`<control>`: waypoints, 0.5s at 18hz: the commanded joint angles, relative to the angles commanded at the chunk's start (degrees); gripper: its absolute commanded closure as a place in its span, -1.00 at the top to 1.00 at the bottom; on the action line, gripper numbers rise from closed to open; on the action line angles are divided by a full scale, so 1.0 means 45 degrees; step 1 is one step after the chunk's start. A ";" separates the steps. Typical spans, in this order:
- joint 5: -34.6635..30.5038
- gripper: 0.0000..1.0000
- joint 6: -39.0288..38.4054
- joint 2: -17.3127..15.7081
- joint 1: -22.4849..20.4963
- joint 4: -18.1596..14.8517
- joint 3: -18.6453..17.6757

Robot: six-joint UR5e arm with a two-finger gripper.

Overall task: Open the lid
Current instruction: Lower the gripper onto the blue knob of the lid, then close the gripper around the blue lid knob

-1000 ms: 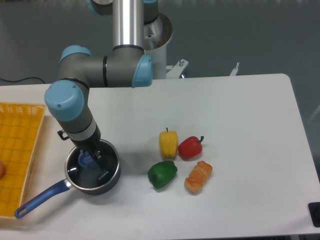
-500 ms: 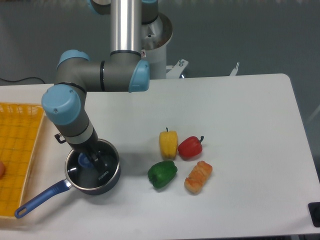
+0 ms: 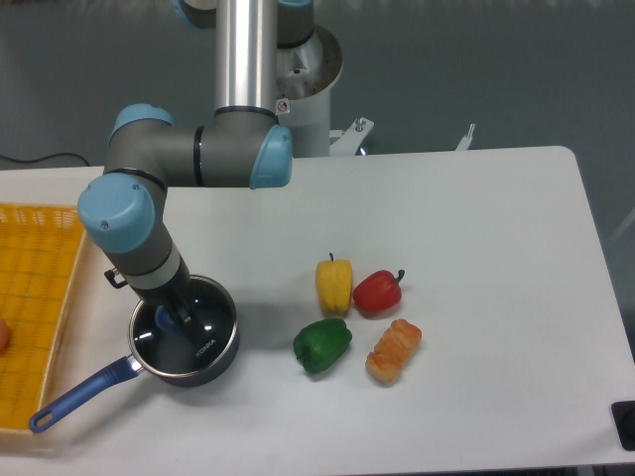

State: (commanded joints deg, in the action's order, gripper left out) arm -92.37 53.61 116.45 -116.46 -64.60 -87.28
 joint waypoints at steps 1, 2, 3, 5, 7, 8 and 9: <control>0.0000 1.00 0.0000 0.0039 0.0000 0.0000 0.0000; 0.0000 1.00 0.0000 0.0059 0.0019 0.0000 0.0000; 0.0000 1.00 0.0000 0.0059 0.0020 0.0000 0.0000; 0.0000 1.00 0.0000 0.0078 0.0020 0.0000 0.0000; 0.0000 1.00 0.0000 0.0117 0.0000 0.0000 0.0000; 0.0000 1.00 0.0000 0.0156 0.0019 0.0020 0.0000; 0.0000 0.99 0.0000 0.0156 0.0020 0.0020 0.0000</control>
State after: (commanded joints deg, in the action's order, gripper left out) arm -92.37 53.61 117.16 -116.37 -64.51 -87.28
